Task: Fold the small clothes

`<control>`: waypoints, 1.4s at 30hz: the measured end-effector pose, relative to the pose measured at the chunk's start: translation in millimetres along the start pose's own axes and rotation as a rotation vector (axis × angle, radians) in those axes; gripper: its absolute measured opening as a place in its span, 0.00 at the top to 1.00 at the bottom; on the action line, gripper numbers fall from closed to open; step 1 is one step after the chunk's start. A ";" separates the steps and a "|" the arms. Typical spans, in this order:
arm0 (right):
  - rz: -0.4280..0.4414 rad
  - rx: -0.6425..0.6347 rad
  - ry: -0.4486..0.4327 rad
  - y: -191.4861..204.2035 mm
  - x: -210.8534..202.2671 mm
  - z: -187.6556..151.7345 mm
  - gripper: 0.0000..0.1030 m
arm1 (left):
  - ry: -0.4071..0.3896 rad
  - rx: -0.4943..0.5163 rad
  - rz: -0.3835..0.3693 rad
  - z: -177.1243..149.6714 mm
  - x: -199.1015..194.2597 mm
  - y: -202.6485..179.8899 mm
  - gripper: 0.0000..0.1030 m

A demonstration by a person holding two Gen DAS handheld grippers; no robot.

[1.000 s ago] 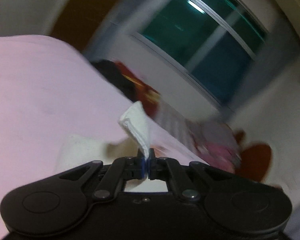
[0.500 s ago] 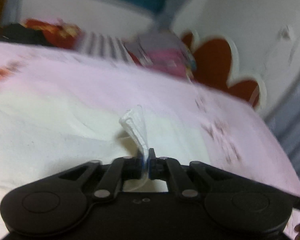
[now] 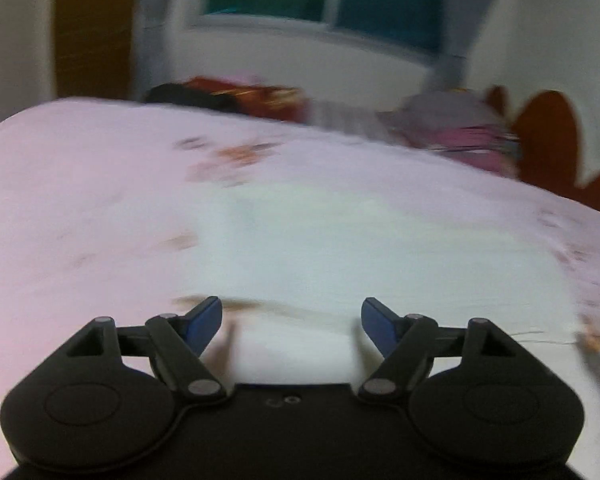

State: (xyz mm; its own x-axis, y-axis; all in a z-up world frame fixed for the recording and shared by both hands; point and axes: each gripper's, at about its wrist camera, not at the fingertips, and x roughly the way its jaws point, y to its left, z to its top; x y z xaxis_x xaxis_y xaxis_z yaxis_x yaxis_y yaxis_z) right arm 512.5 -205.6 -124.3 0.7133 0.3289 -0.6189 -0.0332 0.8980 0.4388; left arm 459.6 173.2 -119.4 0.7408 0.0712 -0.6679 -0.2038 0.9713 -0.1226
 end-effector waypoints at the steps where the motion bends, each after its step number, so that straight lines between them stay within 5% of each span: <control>1: 0.009 0.003 0.016 4.0 8.5 -0.4 0.65 | 0.010 -0.011 0.016 -3.1 3.3 7.7 0.27; 3: 0.028 0.021 0.052 13.6 26.6 -1.4 0.64 | 0.029 -0.024 0.023 -7.7 8.9 21.3 0.27; 6: 0.022 0.029 0.078 26.3 45.9 -1.1 0.47 | 0.044 -0.025 0.013 -11.3 21.2 25.9 0.27; 12: 0.015 0.048 0.115 38.8 72.3 3.8 0.46 | 0.003 -0.062 -0.045 -5.7 25.5 31.9 0.27; 18: -0.005 0.026 0.137 50.7 92.0 -0.9 0.47 | 0.044 0.002 -0.034 -0.4 37.7 31.6 0.26; 24: -0.045 -0.136 0.135 79.6 108.5 -7.9 0.94 | 0.055 0.026 -0.041 -0.4 42.7 30.5 0.25; 29: -0.056 -0.130 -0.026 76.8 73.7 5.4 0.95 | 0.070 0.031 -0.043 2.4 48.2 29.2 0.26; 31: -0.125 -0.121 -0.079 66.6 62.1 11.5 0.95 | 0.071 0.039 -0.042 2.1 48.5 28.2 0.25; 42: -0.141 -0.090 -0.045 33.2 56.0 17.5 0.95 | 0.076 0.026 -0.053 2.2 49.7 26.5 0.26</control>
State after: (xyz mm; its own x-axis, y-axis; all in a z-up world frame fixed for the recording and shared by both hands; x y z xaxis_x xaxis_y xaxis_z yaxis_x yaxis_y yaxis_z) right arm 563.6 -162.5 -133.1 0.7462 0.1864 -0.6391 0.0082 0.9573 0.2888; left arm 492.4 203.0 -154.2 0.6995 0.0028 -0.7146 -0.1479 0.9789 -0.1409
